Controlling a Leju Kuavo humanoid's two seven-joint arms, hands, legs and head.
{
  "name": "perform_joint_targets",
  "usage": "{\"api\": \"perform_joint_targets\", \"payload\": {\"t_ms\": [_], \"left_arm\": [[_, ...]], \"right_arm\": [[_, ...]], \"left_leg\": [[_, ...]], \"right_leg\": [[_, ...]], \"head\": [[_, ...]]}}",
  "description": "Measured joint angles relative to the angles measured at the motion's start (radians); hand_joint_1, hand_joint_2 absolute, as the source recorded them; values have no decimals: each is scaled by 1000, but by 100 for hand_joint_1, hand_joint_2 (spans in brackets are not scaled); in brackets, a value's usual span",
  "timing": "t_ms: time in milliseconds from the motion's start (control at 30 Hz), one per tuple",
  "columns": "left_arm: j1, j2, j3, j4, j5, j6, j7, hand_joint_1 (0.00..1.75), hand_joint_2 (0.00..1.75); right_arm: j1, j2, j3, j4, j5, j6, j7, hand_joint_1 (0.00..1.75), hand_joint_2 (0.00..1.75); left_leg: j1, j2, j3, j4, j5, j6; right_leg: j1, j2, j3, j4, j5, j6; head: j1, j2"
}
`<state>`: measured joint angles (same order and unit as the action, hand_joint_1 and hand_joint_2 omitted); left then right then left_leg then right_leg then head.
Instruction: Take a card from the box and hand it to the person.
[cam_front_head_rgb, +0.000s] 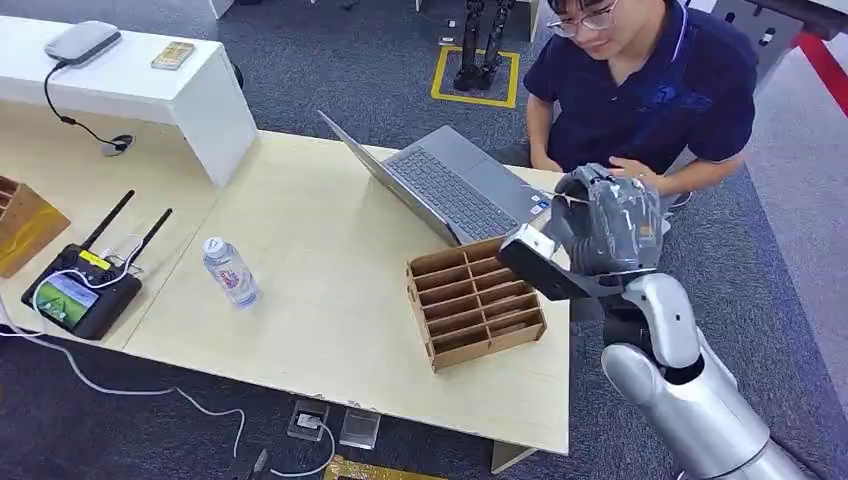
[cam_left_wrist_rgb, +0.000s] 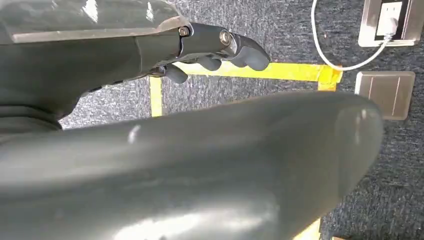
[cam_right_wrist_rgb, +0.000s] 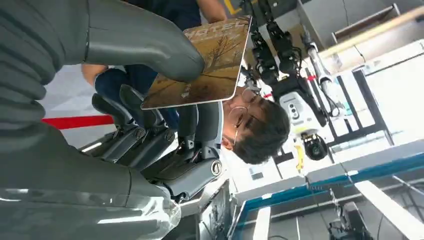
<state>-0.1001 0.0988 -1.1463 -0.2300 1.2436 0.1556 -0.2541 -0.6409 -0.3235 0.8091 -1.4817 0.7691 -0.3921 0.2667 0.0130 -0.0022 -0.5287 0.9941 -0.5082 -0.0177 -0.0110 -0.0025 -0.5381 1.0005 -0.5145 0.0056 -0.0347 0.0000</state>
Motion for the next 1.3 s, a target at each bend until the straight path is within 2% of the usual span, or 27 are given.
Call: {"api": "perform_joint_targets", "payload": {"t_ms": [1300], "left_arm": [[0, 0, 0, 0, -2, -12, -8, 0, 0]], "right_arm": [[15, -26, -3, 14, 17, -13, 21, 168, 175]], "left_leg": [[0, 0, 0, 0, 0, 0]], "right_leg": [[0, 0, 0, 0, 0, 0]], "head": [[0, 0]]}}
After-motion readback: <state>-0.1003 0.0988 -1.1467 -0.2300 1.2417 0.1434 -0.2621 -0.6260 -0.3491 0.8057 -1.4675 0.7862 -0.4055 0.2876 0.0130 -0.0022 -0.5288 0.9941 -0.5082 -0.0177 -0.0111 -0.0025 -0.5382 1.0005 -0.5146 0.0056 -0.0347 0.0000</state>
